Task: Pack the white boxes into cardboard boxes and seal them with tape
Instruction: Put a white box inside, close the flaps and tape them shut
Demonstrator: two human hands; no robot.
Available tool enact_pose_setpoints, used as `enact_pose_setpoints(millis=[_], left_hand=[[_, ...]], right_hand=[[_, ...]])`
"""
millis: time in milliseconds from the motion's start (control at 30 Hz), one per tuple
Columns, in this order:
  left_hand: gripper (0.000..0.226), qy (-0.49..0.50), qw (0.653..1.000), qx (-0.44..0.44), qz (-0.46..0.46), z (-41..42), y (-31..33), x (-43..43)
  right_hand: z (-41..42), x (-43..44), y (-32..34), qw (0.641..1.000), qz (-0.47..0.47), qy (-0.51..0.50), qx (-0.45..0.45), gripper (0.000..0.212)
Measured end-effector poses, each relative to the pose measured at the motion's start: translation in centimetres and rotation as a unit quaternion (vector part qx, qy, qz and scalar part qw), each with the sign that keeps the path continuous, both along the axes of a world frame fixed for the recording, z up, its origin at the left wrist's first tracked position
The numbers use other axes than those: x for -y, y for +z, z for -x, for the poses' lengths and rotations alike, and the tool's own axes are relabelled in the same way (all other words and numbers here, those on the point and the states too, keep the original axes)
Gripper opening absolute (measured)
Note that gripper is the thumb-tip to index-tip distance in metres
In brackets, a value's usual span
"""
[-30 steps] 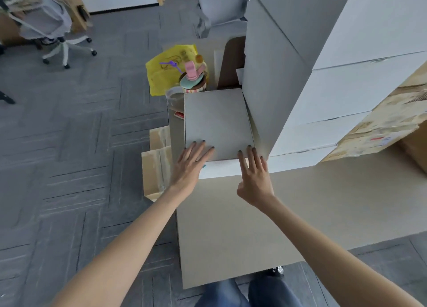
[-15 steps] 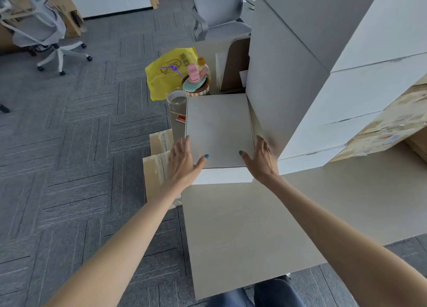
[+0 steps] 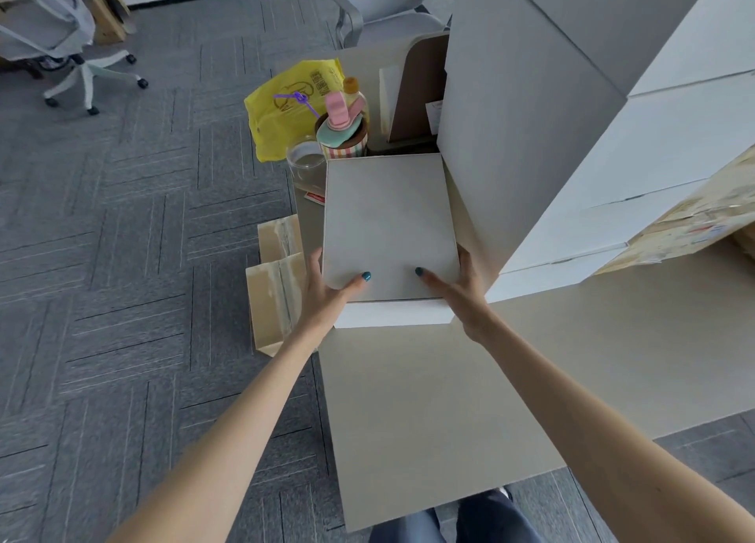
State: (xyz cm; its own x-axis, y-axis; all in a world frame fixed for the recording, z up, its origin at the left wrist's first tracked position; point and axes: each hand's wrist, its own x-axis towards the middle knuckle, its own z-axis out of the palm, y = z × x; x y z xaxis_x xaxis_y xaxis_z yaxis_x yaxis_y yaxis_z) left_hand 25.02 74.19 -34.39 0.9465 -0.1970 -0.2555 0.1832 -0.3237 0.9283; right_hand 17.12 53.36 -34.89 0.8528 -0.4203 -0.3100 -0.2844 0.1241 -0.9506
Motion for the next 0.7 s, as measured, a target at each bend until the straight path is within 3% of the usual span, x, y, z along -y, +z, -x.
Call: enact_pose_setpoints(millis=[367, 700], left_hand=[[0.075, 0.004, 0.999, -0.006, 0.045, 8.4, 0.7, -3.0], [0.079, 0.015, 0.997, 0.05, 0.054, 20.0, 3.6, -4.2]], right_hand=[[8.2, -2.3, -0.5, 0.999, -0.004, 0.026, 0.034, 0.073], [19.4, -3.2, 2.3, 0.996, -0.011, 0.045, 0.075, 0.068]])
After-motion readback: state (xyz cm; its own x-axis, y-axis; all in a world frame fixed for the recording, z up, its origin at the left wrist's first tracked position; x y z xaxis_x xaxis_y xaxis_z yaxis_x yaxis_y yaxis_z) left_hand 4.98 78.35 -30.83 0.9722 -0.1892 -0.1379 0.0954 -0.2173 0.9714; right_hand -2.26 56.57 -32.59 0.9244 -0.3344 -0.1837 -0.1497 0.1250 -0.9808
